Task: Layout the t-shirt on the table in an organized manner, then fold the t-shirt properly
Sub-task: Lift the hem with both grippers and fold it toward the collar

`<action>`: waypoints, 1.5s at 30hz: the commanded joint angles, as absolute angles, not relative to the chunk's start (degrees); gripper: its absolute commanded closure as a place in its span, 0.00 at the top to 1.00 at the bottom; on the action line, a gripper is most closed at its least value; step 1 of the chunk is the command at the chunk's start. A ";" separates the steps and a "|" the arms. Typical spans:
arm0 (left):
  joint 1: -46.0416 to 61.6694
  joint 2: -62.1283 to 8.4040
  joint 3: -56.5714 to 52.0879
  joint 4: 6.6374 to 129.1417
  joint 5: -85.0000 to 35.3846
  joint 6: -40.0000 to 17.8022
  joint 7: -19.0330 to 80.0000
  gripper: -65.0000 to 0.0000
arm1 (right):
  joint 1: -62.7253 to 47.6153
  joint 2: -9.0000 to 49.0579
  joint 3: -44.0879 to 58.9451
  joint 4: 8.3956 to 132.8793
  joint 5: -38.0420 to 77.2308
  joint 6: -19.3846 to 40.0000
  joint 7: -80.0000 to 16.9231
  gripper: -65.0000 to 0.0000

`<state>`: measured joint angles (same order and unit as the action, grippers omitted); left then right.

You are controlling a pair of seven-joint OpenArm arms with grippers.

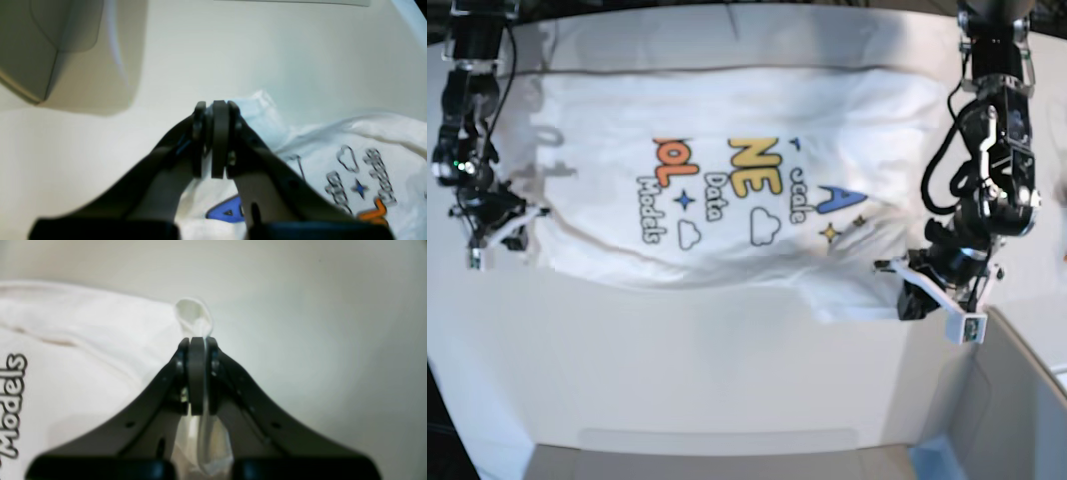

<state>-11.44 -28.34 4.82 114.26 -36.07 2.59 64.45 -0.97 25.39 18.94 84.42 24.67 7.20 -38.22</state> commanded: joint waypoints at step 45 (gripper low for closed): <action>14.64 -33.98 -28.26 116.88 -78.81 2.42 73.89 0.00 | -20.18 19.03 40.48 100.79 25.01 7.78 -37.05 0.00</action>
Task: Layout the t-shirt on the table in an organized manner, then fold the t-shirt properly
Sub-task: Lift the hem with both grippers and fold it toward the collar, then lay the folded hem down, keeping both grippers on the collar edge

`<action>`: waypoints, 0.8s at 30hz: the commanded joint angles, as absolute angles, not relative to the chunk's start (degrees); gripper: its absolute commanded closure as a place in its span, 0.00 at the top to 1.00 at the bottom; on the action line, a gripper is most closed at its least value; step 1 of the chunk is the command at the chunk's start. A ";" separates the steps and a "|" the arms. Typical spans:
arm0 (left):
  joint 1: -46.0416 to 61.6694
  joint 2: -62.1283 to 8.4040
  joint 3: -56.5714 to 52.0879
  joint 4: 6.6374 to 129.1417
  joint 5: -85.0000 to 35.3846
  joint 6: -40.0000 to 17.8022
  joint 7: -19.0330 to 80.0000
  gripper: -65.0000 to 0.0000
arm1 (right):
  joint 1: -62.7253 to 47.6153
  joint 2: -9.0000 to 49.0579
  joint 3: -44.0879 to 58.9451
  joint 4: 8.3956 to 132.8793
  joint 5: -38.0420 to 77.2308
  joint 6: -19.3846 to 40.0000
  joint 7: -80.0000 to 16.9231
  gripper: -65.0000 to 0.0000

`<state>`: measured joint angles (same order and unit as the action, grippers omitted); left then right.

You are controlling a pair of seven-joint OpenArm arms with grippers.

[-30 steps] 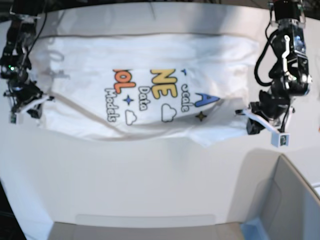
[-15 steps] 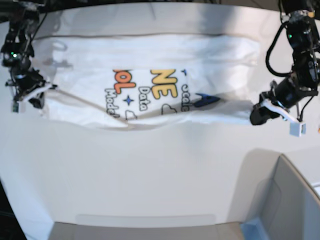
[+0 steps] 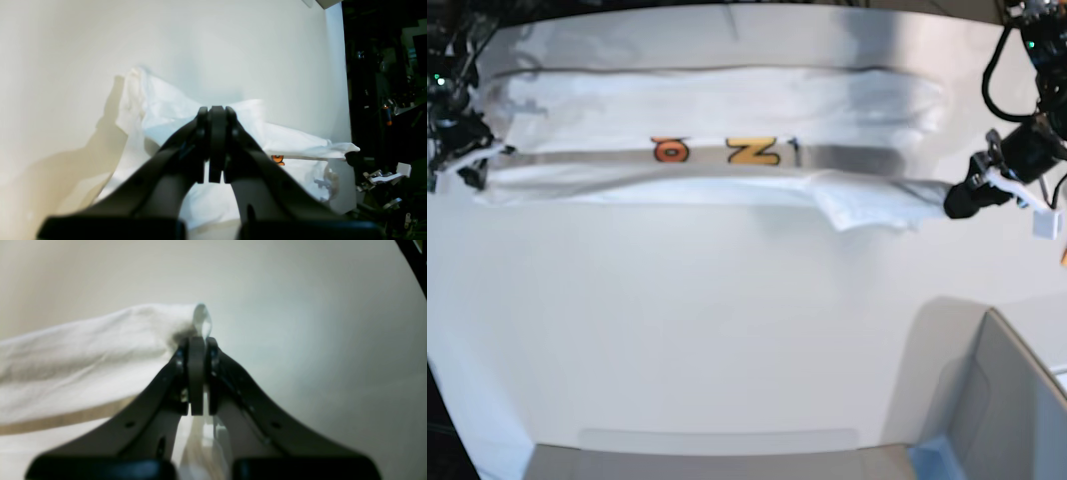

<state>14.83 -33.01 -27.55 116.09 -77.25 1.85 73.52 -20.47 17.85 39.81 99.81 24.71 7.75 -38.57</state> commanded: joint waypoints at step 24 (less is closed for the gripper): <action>25.80 -33.63 -28.35 117.14 -83.21 2.59 74.07 0.00 | -22.55 18.68 40.40 100.26 14.02 7.78 -37.23 0.00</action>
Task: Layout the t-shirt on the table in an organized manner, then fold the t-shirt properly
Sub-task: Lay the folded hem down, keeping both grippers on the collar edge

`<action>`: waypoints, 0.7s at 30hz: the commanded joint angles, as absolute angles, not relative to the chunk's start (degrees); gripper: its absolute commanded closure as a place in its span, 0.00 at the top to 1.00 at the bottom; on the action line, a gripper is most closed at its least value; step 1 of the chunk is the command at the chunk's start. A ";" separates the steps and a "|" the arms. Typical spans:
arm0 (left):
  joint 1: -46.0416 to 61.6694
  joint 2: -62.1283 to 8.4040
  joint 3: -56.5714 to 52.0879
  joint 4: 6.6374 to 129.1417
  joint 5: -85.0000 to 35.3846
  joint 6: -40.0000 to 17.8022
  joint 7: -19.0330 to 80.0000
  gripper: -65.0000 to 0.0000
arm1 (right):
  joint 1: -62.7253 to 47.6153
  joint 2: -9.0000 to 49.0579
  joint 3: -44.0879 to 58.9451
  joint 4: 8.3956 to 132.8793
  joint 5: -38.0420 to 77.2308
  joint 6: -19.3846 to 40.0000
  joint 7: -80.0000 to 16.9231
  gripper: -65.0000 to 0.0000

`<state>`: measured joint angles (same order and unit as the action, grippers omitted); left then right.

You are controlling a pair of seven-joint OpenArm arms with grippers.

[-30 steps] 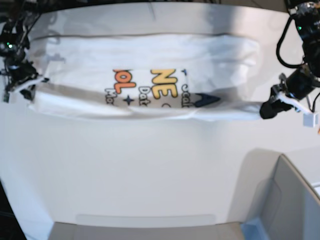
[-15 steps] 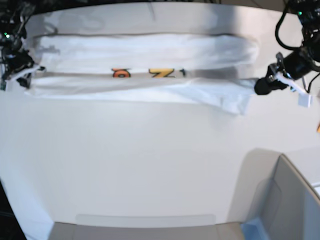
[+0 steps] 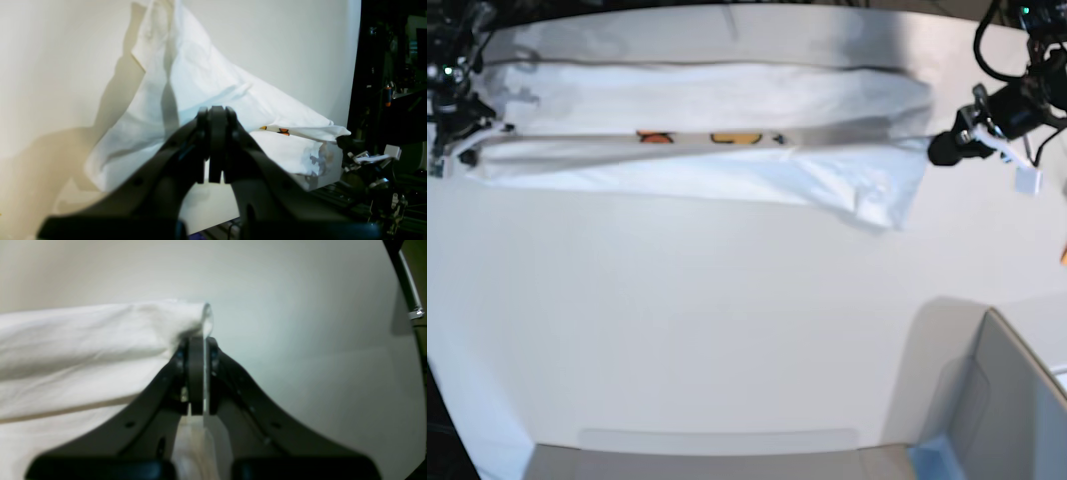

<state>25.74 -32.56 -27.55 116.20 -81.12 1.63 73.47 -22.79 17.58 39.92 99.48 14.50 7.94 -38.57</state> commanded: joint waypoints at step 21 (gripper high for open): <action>32.31 -31.96 -27.47 117.23 -83.30 2.86 74.15 0.00 | -22.90 17.71 40.22 100.26 13.76 7.87 -37.23 0.00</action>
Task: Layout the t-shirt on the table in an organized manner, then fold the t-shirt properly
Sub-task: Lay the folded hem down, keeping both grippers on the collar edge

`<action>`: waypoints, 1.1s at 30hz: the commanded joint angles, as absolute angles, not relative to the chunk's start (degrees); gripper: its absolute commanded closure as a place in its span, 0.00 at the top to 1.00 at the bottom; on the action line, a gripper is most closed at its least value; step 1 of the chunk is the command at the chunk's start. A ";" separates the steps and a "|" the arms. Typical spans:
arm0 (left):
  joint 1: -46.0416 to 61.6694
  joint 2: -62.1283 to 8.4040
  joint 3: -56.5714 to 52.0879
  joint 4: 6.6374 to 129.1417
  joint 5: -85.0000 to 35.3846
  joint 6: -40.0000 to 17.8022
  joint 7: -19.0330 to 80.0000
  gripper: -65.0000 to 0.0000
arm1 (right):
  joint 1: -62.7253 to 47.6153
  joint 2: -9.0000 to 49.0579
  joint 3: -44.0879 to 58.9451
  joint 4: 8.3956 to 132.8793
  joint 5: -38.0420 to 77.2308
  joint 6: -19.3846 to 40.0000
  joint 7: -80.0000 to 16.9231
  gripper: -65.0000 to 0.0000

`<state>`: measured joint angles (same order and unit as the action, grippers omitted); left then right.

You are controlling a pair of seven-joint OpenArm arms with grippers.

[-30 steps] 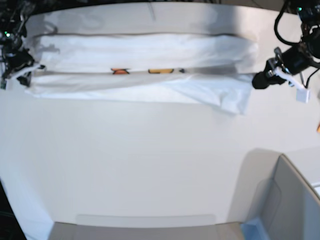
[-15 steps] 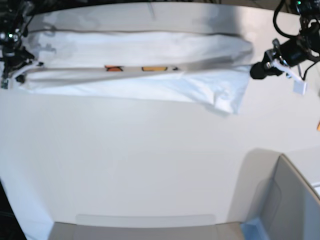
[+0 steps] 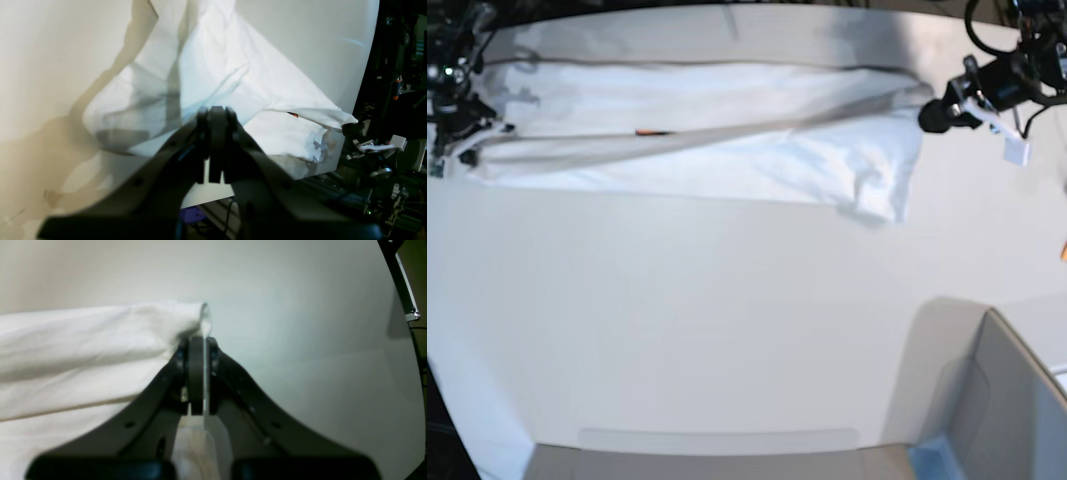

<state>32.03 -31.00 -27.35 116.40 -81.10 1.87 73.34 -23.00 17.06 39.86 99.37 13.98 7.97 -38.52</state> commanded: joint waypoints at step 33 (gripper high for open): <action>35.74 -26.59 -18.95 116.97 -61.32 2.77 73.45 0.00 | -27.91 17.27 40.40 101.58 13.76 7.87 -41.10 0.00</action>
<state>35.40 -25.89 -18.59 116.22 -60.84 2.94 73.25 -27.64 16.47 39.81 100.42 13.67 7.97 -42.22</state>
